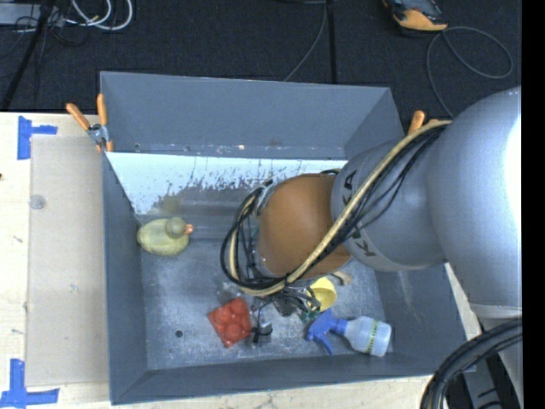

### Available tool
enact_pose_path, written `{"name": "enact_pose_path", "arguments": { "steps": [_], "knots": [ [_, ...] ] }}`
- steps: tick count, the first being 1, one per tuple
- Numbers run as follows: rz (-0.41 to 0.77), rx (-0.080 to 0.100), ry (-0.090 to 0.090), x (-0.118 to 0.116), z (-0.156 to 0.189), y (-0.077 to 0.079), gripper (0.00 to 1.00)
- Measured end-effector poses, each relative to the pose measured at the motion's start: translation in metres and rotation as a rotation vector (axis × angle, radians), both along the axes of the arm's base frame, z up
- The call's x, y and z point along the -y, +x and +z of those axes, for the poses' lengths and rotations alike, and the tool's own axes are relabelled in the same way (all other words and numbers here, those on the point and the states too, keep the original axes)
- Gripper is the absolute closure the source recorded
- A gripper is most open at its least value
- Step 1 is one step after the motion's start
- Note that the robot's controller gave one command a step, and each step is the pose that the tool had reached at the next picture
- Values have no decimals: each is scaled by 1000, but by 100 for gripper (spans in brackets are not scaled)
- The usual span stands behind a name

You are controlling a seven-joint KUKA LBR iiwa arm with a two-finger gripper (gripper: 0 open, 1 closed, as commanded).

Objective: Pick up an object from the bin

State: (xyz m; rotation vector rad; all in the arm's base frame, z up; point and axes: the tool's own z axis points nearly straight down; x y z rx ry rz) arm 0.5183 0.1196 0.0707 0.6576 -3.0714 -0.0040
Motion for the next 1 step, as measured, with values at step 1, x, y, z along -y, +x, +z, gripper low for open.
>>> {"name": "enact_pose_path", "arguments": {
  "steps": [1],
  "knots": [
    [-1, 0, 0, 0, 0, 0, 100]
  ]
}}
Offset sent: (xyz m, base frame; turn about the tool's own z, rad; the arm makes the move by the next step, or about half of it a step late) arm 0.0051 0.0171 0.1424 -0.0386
